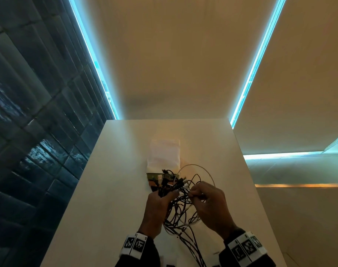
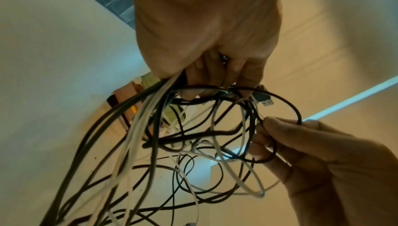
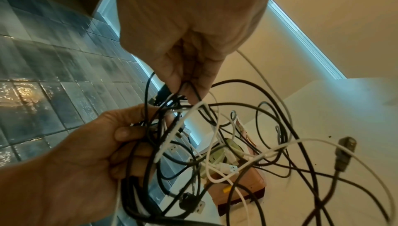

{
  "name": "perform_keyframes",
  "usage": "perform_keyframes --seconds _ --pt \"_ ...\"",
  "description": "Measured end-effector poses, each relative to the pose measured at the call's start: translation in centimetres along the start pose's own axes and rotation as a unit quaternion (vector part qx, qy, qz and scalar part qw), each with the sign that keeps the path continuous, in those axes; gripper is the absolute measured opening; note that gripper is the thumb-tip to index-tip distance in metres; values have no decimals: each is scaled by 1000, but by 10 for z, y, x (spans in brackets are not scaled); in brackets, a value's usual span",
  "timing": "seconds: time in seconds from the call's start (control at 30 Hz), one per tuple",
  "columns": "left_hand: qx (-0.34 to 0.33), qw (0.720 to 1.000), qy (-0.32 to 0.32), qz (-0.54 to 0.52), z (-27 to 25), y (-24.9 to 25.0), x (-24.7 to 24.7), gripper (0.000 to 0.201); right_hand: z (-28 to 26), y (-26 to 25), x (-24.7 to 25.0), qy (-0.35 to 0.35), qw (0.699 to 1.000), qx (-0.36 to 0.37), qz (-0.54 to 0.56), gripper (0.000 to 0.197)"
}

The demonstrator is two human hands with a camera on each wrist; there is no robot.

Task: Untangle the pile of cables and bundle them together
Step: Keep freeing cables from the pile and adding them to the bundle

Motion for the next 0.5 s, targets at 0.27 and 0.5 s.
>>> perform_keyframes --seconds 0.27,0.5 --pt "62 981 82 -163 19 -9 44 11 -4 -5 37 -9 1000 10 26 21" --pt "54 998 32 -14 8 -6 33 20 15 0 50 74 983 -88 140 12"
Point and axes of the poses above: each hand's wrist, its own z-axis towards the middle knuckle, its own x-axis out of the back of the hand, y = z × x, the point moved 3 cm from there along z, towards the middle knuckle, and after that the axes turned 3 degrees about -z, right-handed, at the moved point
